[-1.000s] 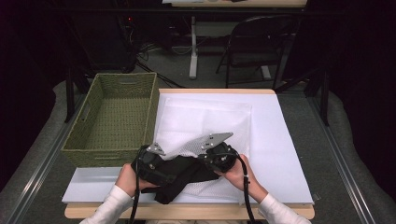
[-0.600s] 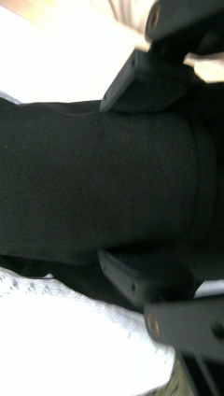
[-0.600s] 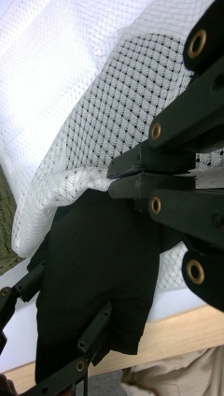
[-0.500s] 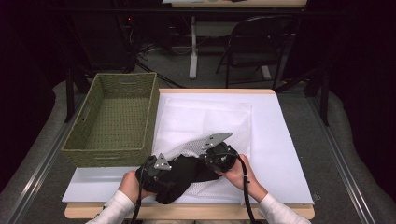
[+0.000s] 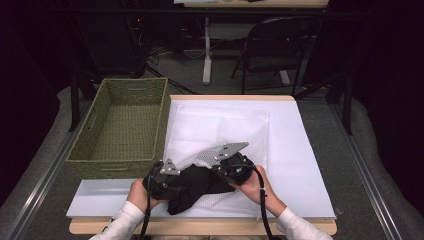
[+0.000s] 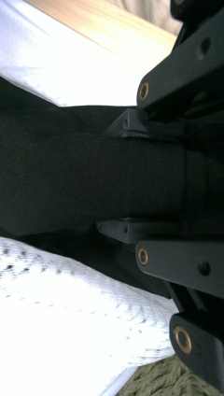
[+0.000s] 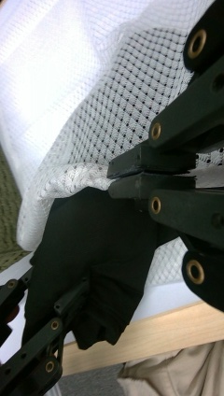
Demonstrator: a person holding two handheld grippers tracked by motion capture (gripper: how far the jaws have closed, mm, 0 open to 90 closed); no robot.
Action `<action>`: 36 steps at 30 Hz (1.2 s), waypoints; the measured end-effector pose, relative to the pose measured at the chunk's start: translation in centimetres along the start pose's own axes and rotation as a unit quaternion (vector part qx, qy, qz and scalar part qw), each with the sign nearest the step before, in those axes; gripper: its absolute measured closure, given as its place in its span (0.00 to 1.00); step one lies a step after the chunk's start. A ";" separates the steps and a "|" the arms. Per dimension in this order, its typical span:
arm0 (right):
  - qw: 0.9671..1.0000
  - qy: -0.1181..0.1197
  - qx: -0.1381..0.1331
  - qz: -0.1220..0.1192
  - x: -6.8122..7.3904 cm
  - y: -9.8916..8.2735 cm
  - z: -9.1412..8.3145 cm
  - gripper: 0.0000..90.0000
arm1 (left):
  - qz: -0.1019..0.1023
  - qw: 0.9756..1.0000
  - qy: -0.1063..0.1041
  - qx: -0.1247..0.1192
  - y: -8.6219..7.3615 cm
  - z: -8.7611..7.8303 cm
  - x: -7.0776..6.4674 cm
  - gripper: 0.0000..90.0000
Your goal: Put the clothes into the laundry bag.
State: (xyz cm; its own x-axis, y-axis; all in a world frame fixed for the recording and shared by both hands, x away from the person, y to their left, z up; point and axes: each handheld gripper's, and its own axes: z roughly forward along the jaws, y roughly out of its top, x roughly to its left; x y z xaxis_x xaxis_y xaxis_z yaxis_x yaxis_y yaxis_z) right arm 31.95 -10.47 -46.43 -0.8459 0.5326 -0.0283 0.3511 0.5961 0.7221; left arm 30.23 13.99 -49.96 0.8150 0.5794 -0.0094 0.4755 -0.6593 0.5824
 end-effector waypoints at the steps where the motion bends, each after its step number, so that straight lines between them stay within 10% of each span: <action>1: 1.000 0.002 -0.004 0.002 0.0 0.1 -0.1 0.99 | -0.007 1.000 0.010 -0.016 0.3 -0.2 -0.1 0.70; 13: 1.000 0.011 -0.026 0.008 0.1 0.7 -0.7 0.99 | -0.024 0.999 0.001 -0.030 4.9 0.6 -0.3 0.70; 18: 1.000 0.015 -0.005 0.015 -0.2 0.1 0.0 0.99 | -0.013 1.000 -0.008 0.006 3.9 3.0 -0.1 0.63; 36: 1.000 0.012 0.009 0.013 -0.5 -0.5 0.3 0.99 | 0.004 0.999 -0.008 0.035 2.1 1.2 -1.5 0.24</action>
State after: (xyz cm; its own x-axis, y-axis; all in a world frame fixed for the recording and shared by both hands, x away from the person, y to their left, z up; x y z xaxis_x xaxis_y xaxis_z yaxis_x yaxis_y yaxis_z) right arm 32.33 -10.84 -47.00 -0.8453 0.5342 0.0068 0.3806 0.5932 0.7094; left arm 30.44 11.12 -49.69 0.8241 0.5662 -0.0179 0.4898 -0.6964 0.5245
